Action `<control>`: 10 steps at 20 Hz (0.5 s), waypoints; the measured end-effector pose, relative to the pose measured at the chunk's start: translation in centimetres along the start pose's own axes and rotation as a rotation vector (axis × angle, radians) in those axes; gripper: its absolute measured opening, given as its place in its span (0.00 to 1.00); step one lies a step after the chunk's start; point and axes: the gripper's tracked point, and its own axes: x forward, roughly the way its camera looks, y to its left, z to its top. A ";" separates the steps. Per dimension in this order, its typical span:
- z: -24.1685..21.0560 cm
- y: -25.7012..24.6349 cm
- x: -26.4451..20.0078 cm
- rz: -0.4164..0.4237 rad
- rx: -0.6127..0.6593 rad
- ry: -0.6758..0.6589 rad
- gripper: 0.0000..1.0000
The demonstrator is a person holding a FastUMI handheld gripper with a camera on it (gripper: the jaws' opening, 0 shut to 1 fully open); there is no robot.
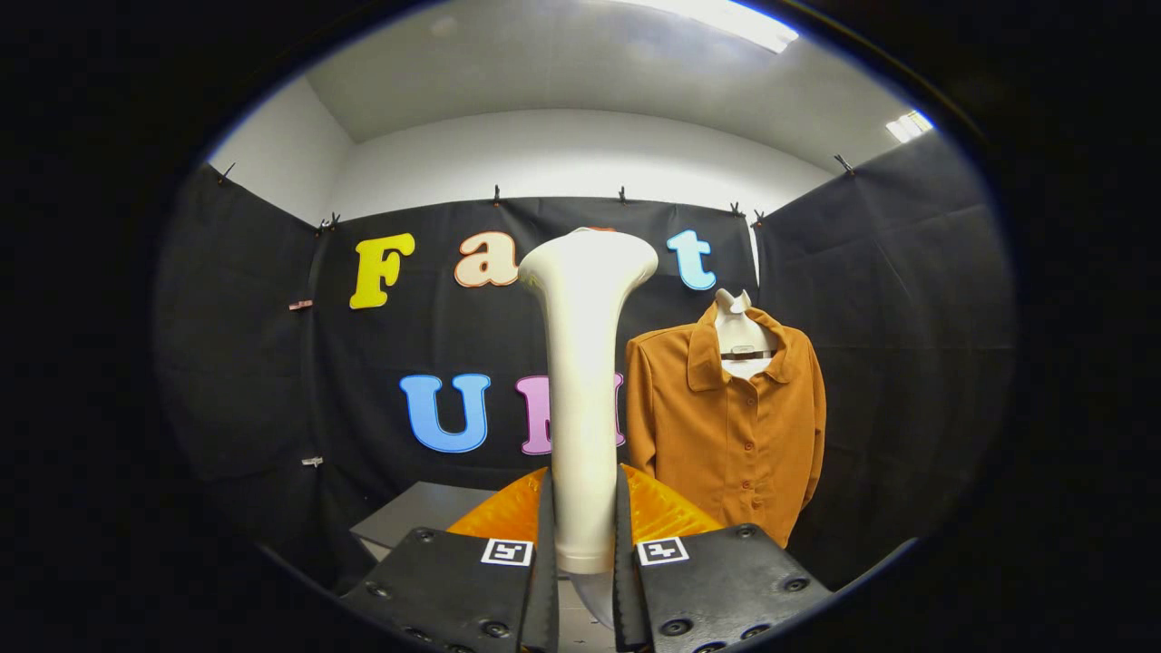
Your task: Iron the clothes twice with a garment steamer, once on the left side and once on the right side.
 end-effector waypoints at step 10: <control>0.3 -0.1 0.0 -0.005 -0.003 -0.002 0.27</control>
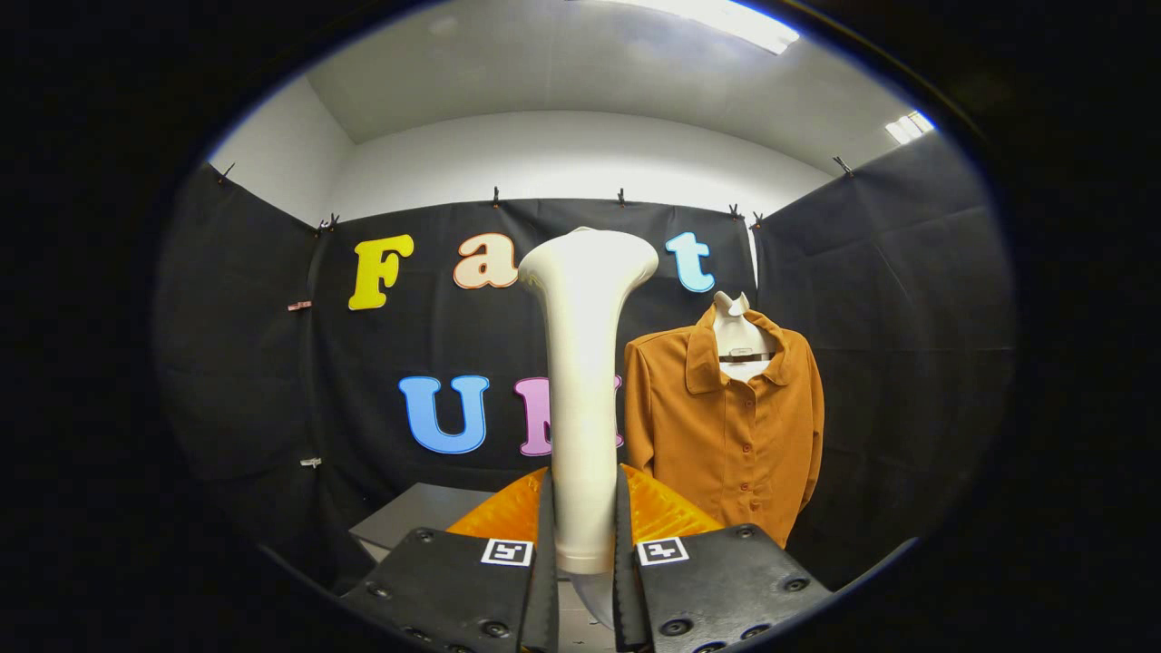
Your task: Iron the clothes twice with a garment steamer, once on the left side and once on the right side.
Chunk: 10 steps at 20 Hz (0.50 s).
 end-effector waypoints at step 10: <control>0.3 0.1 -0.3 -0.004 -0.003 -0.001 0.27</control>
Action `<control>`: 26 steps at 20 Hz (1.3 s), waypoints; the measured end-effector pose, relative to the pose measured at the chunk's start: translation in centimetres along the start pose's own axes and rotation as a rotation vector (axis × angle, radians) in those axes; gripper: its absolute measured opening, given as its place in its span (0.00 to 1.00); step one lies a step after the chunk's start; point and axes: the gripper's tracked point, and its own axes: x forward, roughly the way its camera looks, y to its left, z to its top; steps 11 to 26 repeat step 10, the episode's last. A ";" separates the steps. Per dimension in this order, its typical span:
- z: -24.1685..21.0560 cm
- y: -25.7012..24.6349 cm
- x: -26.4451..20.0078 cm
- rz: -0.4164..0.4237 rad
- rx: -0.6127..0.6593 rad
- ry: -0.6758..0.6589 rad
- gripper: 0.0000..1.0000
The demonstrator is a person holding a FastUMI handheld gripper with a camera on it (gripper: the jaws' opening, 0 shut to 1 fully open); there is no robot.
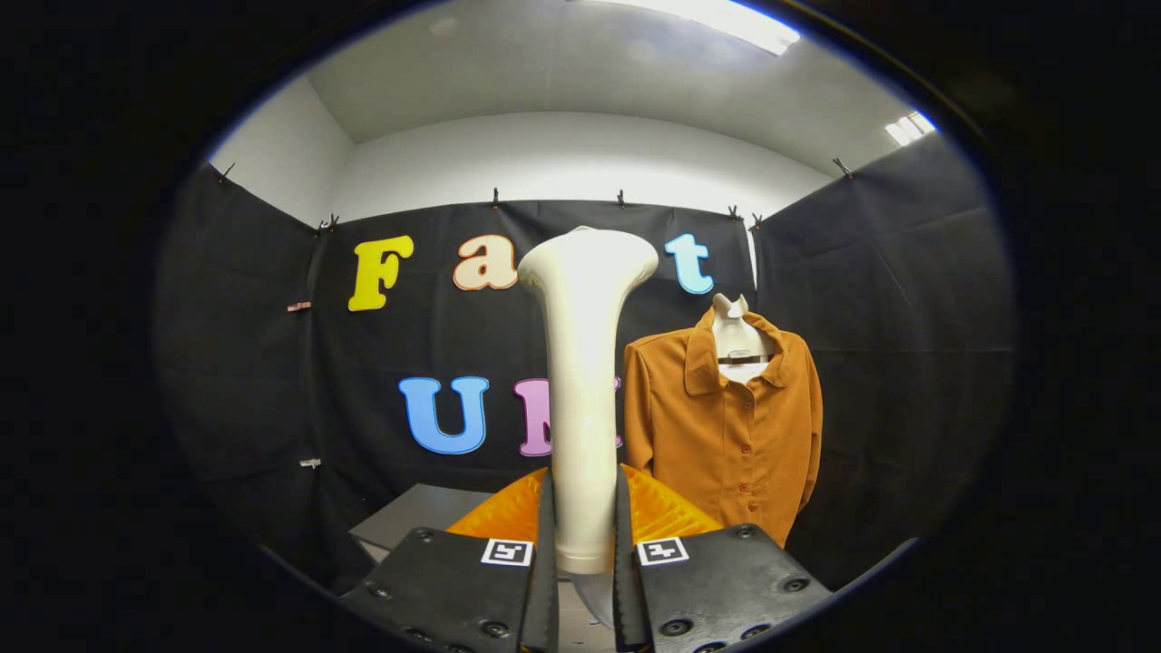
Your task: Iron the clothes twice with a garment steamer, once on the left side and once on the right side.
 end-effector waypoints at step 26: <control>0.3 -0.1 -0.1 -0.004 -0.002 0.000 0.27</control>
